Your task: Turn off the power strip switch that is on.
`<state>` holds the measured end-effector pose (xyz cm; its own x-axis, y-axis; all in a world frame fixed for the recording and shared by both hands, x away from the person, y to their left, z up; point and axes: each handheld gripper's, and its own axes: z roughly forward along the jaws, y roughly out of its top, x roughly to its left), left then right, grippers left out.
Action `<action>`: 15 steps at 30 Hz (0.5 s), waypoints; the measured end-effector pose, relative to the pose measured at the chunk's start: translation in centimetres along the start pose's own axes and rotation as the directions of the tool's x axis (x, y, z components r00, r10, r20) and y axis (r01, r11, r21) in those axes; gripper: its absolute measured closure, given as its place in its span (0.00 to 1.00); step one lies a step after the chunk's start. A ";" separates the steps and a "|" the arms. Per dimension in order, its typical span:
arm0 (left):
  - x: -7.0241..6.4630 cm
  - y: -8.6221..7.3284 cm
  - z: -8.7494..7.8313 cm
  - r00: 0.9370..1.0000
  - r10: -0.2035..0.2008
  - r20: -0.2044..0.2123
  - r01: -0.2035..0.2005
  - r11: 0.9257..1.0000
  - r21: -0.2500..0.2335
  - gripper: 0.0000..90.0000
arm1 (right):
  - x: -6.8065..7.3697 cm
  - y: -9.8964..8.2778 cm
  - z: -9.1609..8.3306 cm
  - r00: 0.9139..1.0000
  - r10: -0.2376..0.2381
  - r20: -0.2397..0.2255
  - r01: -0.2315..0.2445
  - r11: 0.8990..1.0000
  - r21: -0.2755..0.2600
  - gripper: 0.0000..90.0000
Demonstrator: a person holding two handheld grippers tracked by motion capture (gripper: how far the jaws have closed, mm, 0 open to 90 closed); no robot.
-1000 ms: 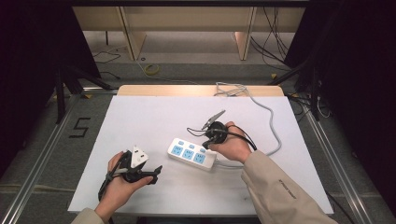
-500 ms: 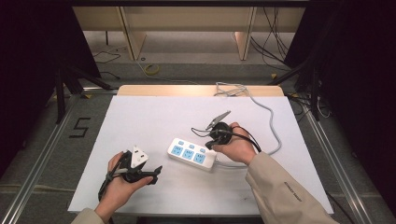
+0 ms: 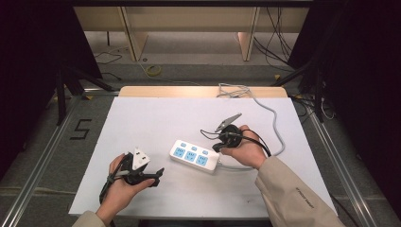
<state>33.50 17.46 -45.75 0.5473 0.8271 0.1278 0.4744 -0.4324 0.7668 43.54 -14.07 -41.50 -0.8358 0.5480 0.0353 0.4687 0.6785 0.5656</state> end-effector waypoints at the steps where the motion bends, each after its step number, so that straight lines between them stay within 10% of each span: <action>1: 0.0 0.0 0.0 1.000 0.000 0.000 0.000 1.000 0.000 0.18 | 0.1 0.0 -0.2 1.000 0.018 -0.003 -0.018 1.000 0.003 0.96; 15: 0.0 0.0 0.0 1.000 0.001 -0.003 -0.001 1.000 -0.001 0.18 | -0.3 -1.2 -1.1 1.000 0.023 0.002 -0.023 0.999 -0.024 0.95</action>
<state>33.48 17.51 -45.72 0.5453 0.8281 0.1303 0.4733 -0.4325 0.7675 42.88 -15.58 -41.25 -0.8240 0.5646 0.0471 0.4812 0.6537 0.5840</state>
